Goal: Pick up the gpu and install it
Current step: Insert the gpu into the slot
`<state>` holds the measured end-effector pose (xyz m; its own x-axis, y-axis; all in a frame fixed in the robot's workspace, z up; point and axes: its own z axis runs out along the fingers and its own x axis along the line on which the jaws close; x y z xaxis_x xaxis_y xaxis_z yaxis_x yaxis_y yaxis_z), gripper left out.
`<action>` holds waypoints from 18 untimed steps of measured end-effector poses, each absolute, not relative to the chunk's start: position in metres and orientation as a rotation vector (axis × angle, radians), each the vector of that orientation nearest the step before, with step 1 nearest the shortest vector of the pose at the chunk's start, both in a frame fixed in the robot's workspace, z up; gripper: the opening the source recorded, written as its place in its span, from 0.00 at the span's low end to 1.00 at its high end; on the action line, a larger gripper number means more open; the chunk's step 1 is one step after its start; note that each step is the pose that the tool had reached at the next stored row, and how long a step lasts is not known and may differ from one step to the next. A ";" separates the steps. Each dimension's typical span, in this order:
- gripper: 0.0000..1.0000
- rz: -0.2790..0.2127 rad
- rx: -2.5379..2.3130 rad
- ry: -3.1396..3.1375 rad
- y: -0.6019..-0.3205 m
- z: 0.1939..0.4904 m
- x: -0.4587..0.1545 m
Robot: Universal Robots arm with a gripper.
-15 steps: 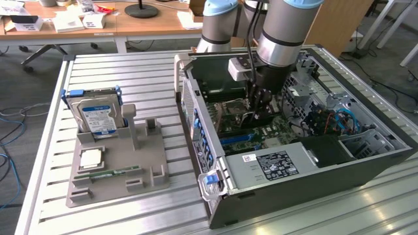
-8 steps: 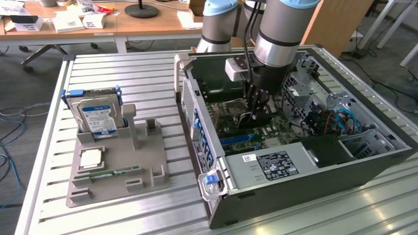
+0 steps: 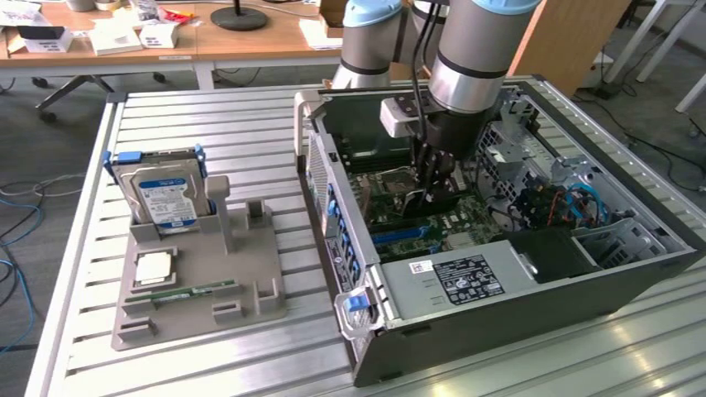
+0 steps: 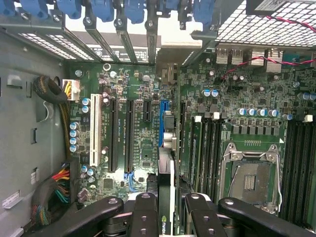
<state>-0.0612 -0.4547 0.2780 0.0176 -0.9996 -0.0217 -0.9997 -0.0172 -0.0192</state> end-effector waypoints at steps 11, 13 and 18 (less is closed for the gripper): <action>0.26 0.003 -2.220 2.182 -0.455 0.272 -0.061; 0.26 0.003 -2.220 2.182 -0.455 0.272 -0.061; 0.26 0.003 -2.220 2.182 -0.458 0.272 -0.061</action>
